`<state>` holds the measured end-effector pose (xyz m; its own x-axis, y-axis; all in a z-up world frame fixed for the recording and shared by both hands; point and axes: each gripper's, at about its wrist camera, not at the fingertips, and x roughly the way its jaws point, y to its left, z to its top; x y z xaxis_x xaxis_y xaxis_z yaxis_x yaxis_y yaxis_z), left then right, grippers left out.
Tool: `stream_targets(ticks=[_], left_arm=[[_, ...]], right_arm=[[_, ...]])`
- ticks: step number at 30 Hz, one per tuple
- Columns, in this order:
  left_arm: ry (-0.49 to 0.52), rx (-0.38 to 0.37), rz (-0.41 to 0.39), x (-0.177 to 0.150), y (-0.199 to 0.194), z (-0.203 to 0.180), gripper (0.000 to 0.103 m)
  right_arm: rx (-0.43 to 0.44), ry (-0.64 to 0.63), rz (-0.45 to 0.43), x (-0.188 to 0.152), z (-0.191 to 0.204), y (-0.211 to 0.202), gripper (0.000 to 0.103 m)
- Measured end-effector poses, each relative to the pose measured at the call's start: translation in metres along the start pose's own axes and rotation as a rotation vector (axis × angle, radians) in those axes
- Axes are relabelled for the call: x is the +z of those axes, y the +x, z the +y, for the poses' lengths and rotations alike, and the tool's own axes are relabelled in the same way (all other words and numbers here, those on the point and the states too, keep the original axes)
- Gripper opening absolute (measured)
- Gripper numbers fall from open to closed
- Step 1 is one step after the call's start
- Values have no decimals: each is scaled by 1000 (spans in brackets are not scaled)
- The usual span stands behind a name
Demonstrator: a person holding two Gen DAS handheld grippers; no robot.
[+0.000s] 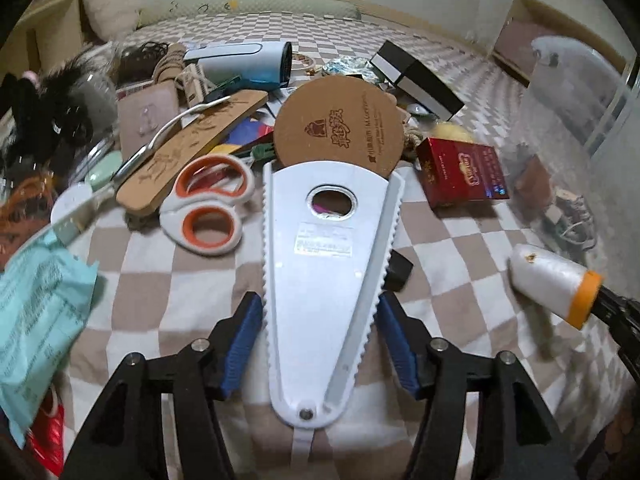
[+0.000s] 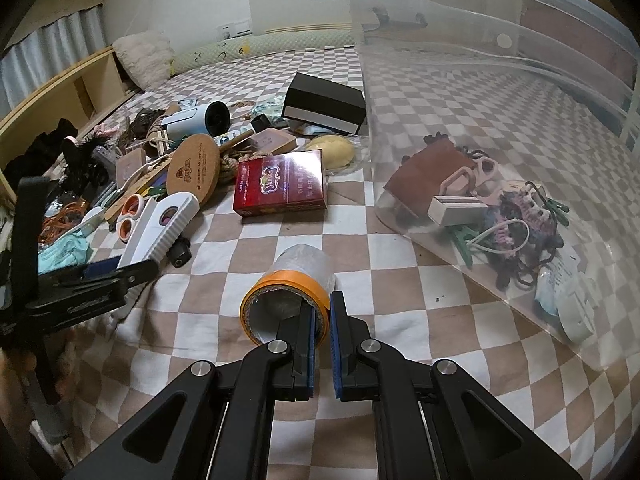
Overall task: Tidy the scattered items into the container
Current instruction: 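Close the left gripper on the white serrated tool and lift it, then carry the white serrated tool and spool up toward the clear box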
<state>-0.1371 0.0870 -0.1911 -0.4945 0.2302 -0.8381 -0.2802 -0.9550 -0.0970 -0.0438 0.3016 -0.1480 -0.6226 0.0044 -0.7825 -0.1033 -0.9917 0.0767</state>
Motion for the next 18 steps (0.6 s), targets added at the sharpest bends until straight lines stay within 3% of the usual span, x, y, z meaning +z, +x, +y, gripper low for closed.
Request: stream_targets(ticks=[5, 18], left_arm=[[91, 107, -10, 2, 10, -17, 61], [108, 137, -53, -11, -10, -17, 60]], right_arm=[[3, -5, -3, 0, 0, 1, 7], [27, 22, 9, -5, -9, 10, 7]])
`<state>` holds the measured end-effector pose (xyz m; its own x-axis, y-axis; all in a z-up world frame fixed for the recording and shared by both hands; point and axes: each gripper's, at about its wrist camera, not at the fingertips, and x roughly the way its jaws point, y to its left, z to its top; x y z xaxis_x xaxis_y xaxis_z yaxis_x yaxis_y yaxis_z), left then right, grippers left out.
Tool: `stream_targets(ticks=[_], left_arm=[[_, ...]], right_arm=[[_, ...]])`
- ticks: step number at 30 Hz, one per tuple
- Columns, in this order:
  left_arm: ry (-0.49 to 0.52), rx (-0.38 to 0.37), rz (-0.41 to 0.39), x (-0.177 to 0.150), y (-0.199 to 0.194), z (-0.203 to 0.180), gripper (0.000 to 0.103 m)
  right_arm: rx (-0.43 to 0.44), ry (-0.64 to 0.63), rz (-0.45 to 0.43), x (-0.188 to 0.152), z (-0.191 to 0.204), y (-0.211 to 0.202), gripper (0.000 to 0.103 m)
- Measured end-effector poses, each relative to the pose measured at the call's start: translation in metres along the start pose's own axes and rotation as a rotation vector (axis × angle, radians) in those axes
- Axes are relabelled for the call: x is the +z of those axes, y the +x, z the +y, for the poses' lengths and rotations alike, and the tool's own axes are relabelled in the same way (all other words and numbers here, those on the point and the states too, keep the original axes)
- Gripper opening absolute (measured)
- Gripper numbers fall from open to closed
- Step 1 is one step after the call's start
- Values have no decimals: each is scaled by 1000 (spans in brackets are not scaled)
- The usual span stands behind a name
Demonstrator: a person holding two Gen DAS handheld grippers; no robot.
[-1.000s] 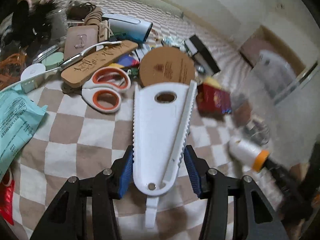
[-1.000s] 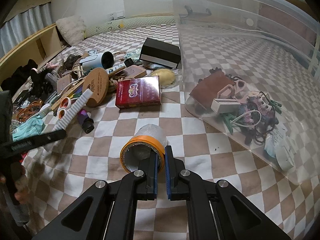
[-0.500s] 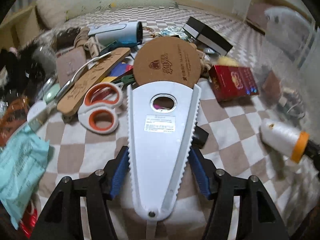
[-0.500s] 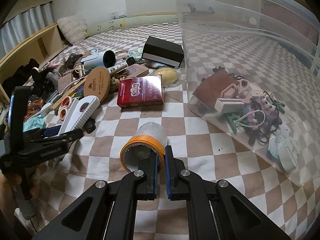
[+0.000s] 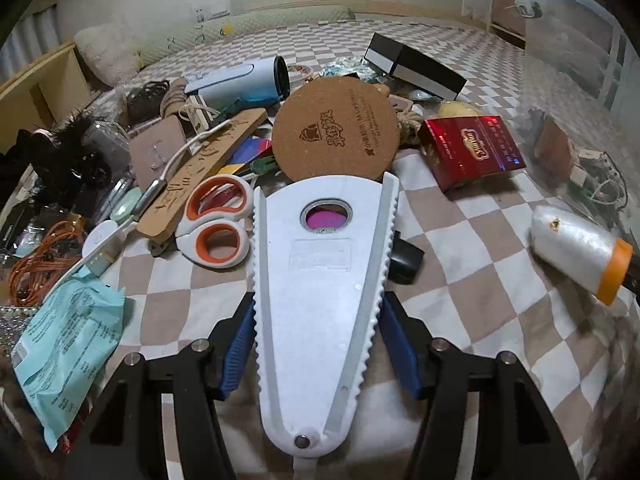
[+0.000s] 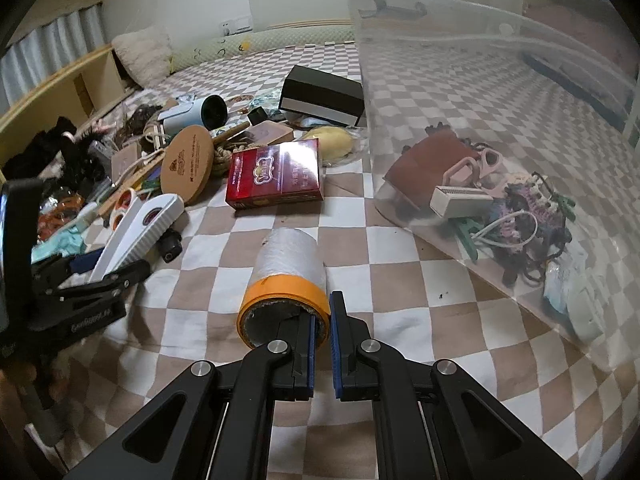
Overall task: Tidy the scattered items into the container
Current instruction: 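Carry the white serrated tool and spool up toward the clear box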
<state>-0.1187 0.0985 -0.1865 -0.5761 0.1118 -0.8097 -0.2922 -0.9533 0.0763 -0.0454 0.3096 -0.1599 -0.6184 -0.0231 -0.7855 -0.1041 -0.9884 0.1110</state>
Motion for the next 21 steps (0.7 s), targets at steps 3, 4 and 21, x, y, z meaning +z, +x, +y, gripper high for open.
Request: stream_targets(ticks=[3, 4, 21], left_arm=[[-11, -9, -13, -4, -11, 2, 60], [-13, -10, -18, -5, -16, 2, 60], [1, -29, 43, -46, -25, -9, 60]], right_arm=[[29, 14, -5, -2, -2, -3, 7], [29, 5, -8, -5, -1, -5, 7], [53, -25, -2, -17, 16, 6, 7]])
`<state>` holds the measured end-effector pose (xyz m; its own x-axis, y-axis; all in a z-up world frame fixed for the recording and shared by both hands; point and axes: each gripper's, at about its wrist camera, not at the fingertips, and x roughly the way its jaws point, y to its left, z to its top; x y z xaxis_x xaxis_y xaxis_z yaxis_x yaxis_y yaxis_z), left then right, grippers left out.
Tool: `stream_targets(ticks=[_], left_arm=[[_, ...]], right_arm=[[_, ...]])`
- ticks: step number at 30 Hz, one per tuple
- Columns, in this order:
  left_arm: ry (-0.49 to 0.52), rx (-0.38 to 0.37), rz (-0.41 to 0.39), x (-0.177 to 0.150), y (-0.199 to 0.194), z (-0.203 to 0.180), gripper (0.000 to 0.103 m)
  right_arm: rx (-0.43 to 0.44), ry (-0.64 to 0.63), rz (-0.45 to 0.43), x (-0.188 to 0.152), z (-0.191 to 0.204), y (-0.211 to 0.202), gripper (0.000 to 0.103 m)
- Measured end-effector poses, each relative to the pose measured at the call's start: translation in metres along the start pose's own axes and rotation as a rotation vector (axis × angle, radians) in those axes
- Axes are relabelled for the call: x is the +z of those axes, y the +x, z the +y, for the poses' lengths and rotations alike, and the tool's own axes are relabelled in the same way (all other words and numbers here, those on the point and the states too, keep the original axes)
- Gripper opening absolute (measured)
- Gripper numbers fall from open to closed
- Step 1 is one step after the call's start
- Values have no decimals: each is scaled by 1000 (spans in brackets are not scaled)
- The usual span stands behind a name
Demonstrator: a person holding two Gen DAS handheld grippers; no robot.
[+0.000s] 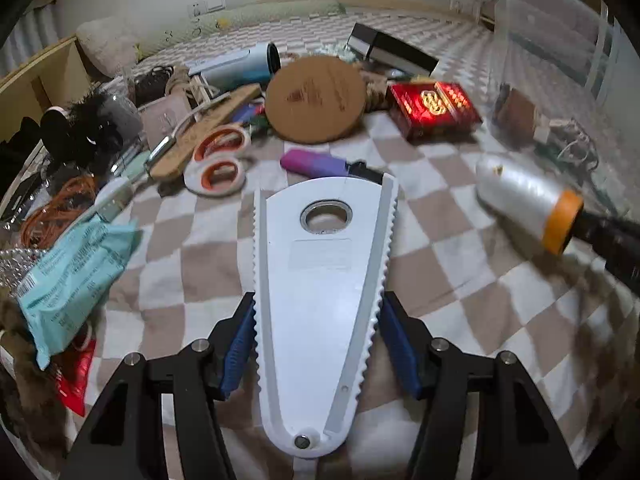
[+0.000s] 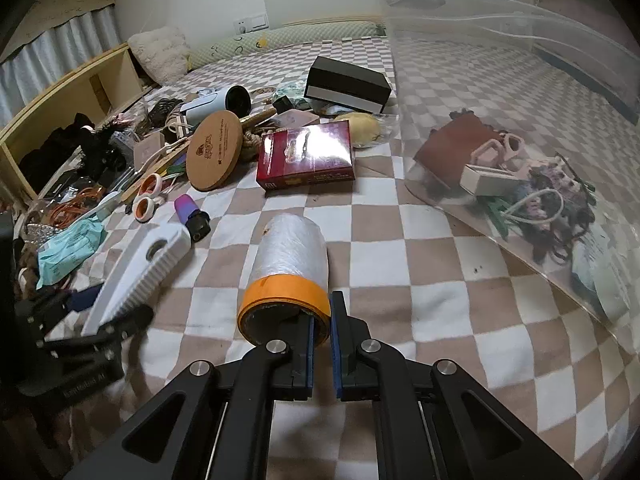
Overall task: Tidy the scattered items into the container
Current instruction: 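Carry the white serrated tool and spool up toward the clear box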
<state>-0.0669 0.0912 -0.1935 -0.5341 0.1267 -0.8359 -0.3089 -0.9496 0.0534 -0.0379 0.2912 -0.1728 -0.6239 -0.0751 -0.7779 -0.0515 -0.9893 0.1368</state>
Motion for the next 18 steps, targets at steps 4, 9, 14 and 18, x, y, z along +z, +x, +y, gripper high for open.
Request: stream_targets(ticks=[4, 9, 14, 18], left_arm=[[-13, -8, -5, 0, 1, 2, 61], [-29, -27, -9, 0, 1, 6, 61], [-44, -52, -5, 2, 1, 10, 61], [-47, -53, -4, 3, 1, 10, 61]], right_arm=[[0, -27, 0, 1, 6, 7, 7], [-33, -82, -11, 0, 16, 13, 8], [-38, -111, -21, 2, 22, 18, 8], [-59, -140, -24, 2, 26, 23, 38]])
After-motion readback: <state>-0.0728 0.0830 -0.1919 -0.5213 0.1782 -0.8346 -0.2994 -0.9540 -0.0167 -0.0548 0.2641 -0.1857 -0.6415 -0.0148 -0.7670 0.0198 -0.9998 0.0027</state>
